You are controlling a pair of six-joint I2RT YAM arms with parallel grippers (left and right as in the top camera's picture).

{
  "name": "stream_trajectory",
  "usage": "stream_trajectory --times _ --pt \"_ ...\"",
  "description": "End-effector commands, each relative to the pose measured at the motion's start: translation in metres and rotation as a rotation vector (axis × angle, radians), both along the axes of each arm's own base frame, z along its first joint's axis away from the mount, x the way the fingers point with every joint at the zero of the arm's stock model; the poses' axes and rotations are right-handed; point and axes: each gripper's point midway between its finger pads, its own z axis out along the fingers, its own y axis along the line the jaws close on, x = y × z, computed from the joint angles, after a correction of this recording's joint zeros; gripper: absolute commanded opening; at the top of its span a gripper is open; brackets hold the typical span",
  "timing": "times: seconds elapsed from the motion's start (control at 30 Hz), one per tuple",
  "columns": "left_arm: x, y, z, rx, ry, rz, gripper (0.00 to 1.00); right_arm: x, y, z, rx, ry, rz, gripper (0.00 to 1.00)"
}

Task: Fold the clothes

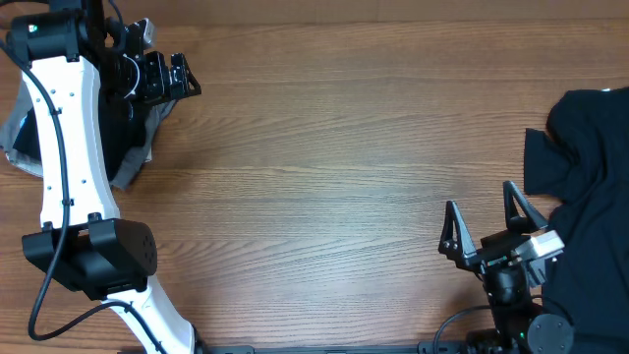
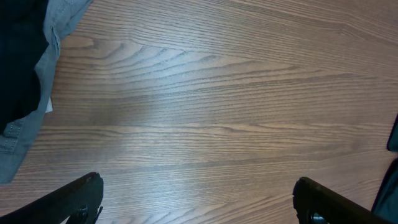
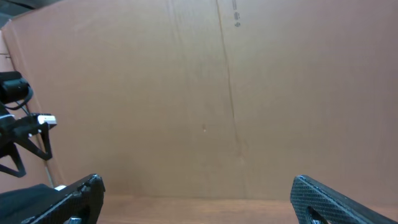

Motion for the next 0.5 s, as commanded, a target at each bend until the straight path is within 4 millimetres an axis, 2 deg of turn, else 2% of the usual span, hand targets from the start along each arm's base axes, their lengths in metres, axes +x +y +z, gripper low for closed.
stream_trajectory --times 0.0,0.2,0.47 --pt "-0.001 0.001 0.013 0.018 -0.041 -0.012 1.0 0.006 -0.006 -0.014 0.003 0.02 -0.04 1.0" --pt "-0.001 0.001 0.013 0.018 -0.041 -0.012 1.0 0.016 -0.009 -0.047 -0.027 0.112 -0.068 1.0" --pt "-0.001 0.001 0.013 0.018 -0.041 -0.012 1.0 0.021 -0.01 -0.074 -0.122 0.202 -0.091 1.0"
